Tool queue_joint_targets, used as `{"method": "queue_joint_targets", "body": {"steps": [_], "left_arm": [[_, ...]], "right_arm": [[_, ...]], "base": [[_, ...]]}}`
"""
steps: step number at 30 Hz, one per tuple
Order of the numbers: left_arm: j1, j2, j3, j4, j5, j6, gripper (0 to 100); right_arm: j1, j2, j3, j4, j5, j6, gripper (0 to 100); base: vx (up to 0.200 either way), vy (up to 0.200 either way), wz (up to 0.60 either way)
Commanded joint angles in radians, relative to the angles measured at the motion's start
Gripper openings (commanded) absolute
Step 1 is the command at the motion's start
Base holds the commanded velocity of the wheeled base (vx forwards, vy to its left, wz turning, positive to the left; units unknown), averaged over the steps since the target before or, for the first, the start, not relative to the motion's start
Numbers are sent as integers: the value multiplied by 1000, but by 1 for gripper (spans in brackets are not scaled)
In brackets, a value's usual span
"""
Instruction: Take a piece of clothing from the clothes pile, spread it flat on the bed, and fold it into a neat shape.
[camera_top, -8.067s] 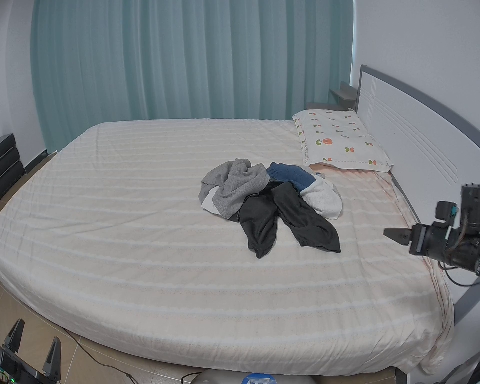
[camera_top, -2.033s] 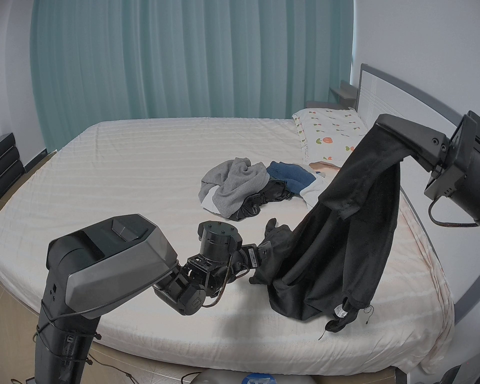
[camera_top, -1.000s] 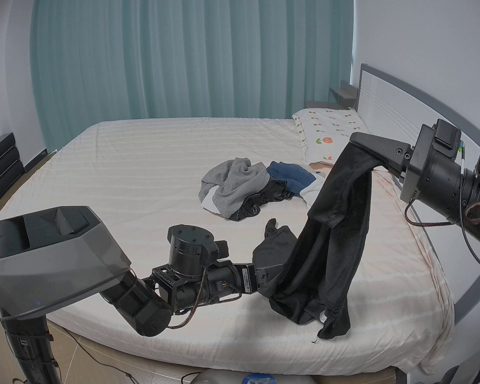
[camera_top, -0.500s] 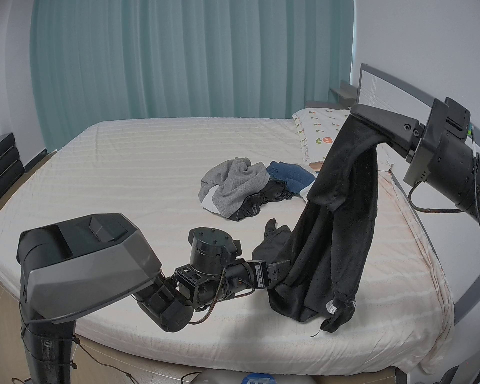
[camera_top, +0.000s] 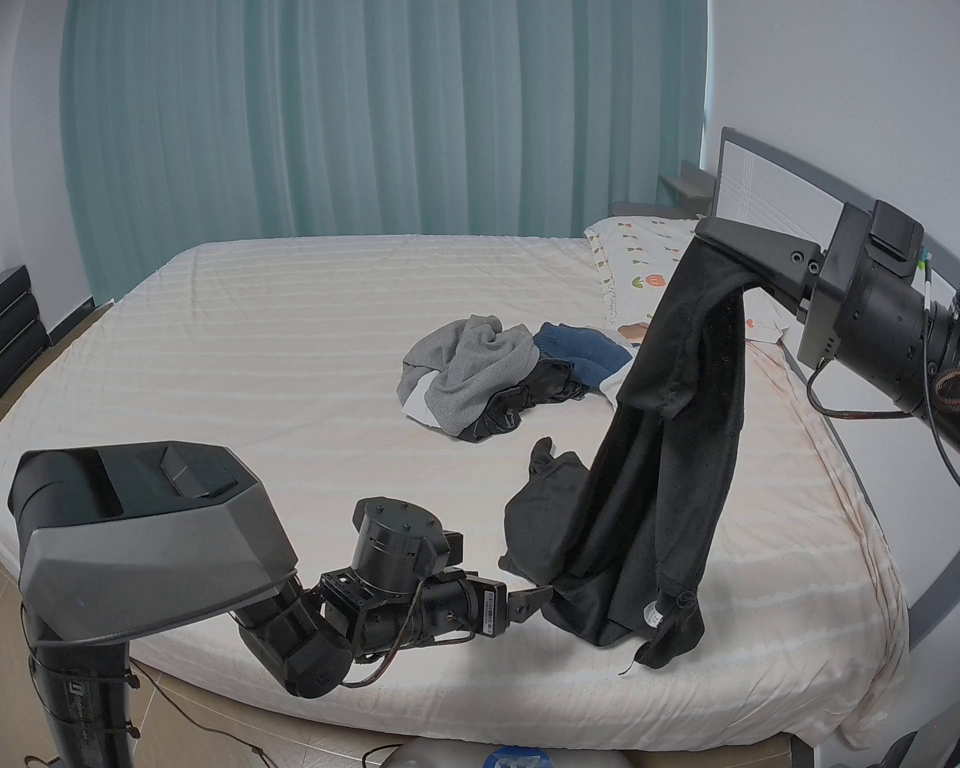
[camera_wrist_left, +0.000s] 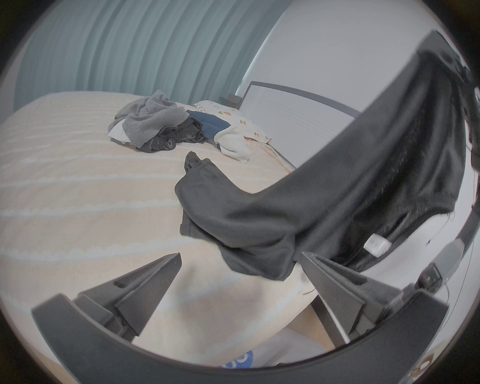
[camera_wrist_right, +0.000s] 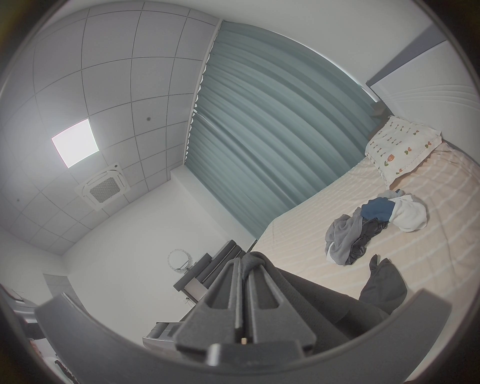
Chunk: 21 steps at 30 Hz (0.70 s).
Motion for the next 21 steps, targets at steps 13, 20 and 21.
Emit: {"method": "queue_joint_targets", "body": {"steps": [13, 20, 21], "left_arm": [[2, 220, -291, -2, 152, -25, 100], [10, 297, -420, 7, 191, -34, 100], [10, 298, -423, 8, 191, -34, 100]], "right_arm": [[57, -61, -26, 2, -1, 0, 0], [55, -61, -22, 1, 1, 0, 0], [55, -60, -22, 1, 1, 0, 0]], "base": [[0, 0, 0], [0, 0, 0], [0, 0, 0]]}}
